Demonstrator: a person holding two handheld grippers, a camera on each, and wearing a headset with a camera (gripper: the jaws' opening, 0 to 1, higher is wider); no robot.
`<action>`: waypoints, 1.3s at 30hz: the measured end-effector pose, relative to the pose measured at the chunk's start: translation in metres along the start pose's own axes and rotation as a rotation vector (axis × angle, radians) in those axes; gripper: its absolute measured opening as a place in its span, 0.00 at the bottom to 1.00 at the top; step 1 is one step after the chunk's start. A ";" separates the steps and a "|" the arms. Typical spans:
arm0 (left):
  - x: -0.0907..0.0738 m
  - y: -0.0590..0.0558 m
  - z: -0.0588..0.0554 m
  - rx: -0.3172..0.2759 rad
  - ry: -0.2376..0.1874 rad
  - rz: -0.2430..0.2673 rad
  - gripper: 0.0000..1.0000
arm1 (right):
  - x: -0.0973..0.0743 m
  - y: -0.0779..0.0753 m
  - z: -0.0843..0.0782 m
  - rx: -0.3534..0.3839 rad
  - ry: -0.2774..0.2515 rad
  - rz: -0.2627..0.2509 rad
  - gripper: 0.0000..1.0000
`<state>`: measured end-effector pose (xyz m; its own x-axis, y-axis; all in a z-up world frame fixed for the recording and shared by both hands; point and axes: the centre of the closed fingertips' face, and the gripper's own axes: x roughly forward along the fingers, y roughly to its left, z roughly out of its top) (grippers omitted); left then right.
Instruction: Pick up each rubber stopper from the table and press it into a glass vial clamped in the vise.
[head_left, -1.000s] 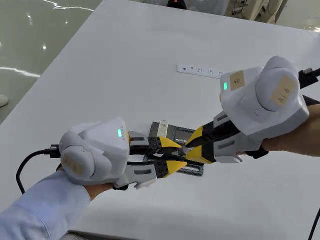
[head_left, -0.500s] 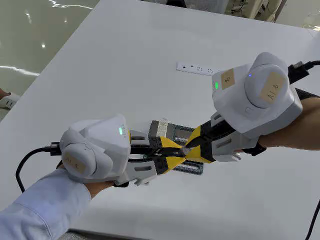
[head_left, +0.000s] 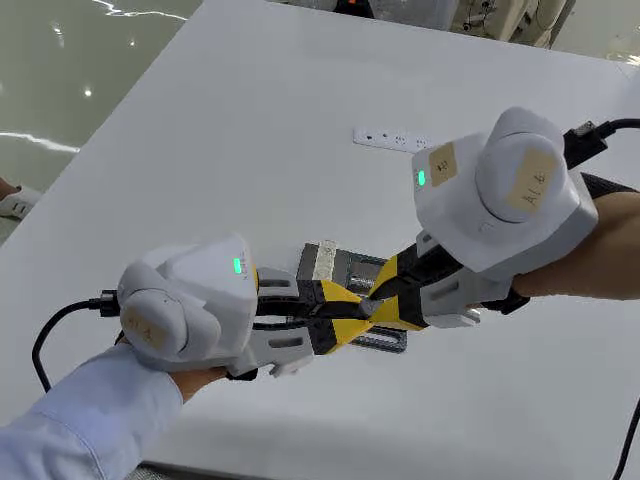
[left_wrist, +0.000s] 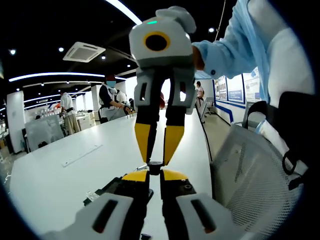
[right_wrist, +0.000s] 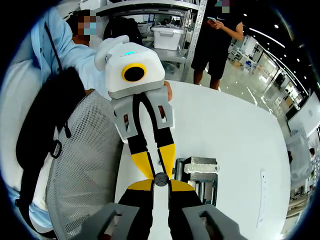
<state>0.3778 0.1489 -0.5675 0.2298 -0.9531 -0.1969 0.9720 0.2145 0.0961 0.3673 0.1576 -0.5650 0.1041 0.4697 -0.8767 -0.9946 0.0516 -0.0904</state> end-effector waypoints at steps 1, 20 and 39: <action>0.000 0.000 0.001 -0.013 -0.015 -0.001 0.03 | 0.000 0.000 0.000 -0.015 0.001 0.002 0.08; -0.006 -0.003 0.012 -0.088 -0.140 -0.044 0.02 | -0.010 0.004 0.011 -0.140 0.026 0.090 0.09; -0.007 -0.003 0.017 -0.103 -0.165 -0.050 0.02 | -0.012 0.004 0.012 -0.148 0.014 0.108 0.08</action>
<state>0.3723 0.1509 -0.5498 0.1778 -0.9834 -0.0358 0.9839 0.1783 -0.0119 0.3616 0.1626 -0.5488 -0.0022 0.4533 -0.8914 -0.9895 -0.1296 -0.0634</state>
